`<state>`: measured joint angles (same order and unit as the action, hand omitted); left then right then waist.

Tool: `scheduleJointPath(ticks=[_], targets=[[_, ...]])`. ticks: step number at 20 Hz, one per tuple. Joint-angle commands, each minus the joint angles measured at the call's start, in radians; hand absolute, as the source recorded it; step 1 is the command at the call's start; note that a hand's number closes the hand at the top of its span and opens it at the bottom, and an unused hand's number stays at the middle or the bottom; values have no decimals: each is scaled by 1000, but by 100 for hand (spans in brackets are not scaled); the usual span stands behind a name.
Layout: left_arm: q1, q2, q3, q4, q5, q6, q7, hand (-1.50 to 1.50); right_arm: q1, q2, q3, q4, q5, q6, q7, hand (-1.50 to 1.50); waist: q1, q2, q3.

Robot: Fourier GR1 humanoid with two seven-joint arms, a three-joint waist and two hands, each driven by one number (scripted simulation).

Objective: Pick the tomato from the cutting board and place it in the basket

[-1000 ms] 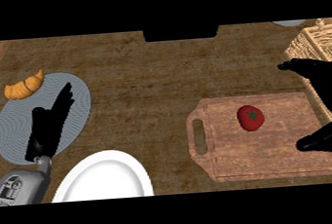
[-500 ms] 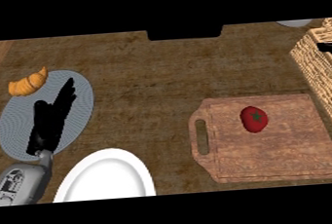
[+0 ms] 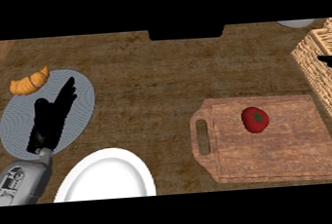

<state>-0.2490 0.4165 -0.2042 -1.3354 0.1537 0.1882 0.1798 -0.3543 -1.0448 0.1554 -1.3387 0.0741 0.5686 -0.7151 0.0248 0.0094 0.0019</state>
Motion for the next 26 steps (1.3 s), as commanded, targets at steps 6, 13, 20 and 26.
scheduleJointPath(ticks=[6,13,20,26], targets=[[24,-3,3,-73,-18,-3,52,0,-78,65,80,177,38,47,-196,-150,3,-5,-1],[-16,-32,43,33,-38,-7,0,0,-106,131,133,284,87,-32,-240,-150,-12,-4,-1],[21,-23,49,-1,-44,-40,-1,0,-152,227,224,369,153,-85,-241,-150,-5,-5,-1],[-1,-77,53,32,-73,-27,-12,0,-197,318,230,423,186,-138,-234,-150,-14,-6,-1]])
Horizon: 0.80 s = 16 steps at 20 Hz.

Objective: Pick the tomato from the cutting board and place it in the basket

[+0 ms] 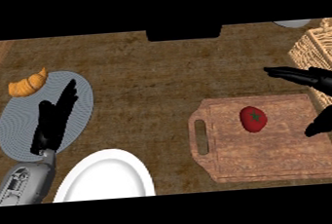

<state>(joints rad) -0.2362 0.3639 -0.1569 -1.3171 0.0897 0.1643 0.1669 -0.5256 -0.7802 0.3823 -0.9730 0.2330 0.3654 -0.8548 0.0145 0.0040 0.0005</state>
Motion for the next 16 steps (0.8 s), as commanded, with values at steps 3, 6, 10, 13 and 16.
scheduleJointPath(ticks=[3,6,10,13,16], targets=[[-41,-6,46,20,14,-37,37,0,-71,77,0,102,53,66,-89,-150,-1,0,0],[4,-5,45,-16,-10,-44,21,0,-5,96,4,76,77,26,-111,-150,-7,-3,0],[2,-31,36,-31,-42,-19,34,0,-29,112,2,10,50,86,-32,-150,-10,-4,-1],[45,-48,43,-34,-47,-27,-1,0,29,142,11,31,93,12,-70,-150,-10,-4,0],[-26,-37,77,15,-47,-50,30,0,-3,179,13,-2,105,33,3,-150,-14,-3,-1]])
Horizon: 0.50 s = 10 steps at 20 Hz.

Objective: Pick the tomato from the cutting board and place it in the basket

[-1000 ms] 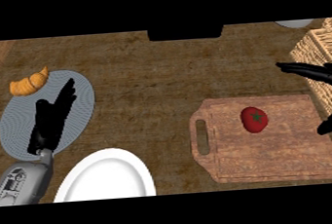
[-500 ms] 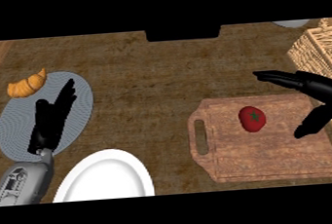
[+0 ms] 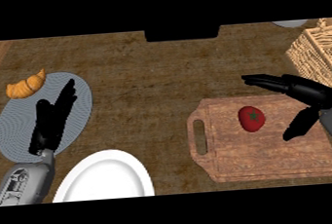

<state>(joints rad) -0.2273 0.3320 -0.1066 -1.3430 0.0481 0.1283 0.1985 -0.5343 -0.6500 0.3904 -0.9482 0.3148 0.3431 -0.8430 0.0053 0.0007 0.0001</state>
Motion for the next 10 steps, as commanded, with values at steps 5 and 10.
scheduleJointPath(ticks=[5,10], targets=[[-3,-11,32,19,-33,-28,-9,0,-21,34,-8,37,70,100,-33,-150,-1,0,0],[-10,-19,42,-22,-49,-31,29,0,-43,42,-33,96,84,122,-81,-150,1,1,0]])
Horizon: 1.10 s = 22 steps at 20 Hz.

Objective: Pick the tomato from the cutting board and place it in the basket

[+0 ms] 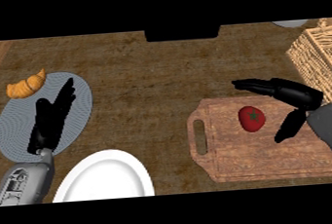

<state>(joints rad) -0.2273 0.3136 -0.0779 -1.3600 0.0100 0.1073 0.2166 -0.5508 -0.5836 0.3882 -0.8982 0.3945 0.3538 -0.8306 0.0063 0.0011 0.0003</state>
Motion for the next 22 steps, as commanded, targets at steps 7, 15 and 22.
scheduleJointPath(ticks=[7,15,22], targets=[[-4,-36,37,51,-21,-37,-52,0,-24,57,-25,93,79,59,-90,-150,1,1,0],[-39,-26,69,-2,-40,-44,47,0,4,108,-29,96,188,-127,-135,150,0,1,0],[-7,-52,72,-5,-42,-57,30,0,45,108,-52,-5,251,-214,30,150,-9,-2,-1]])
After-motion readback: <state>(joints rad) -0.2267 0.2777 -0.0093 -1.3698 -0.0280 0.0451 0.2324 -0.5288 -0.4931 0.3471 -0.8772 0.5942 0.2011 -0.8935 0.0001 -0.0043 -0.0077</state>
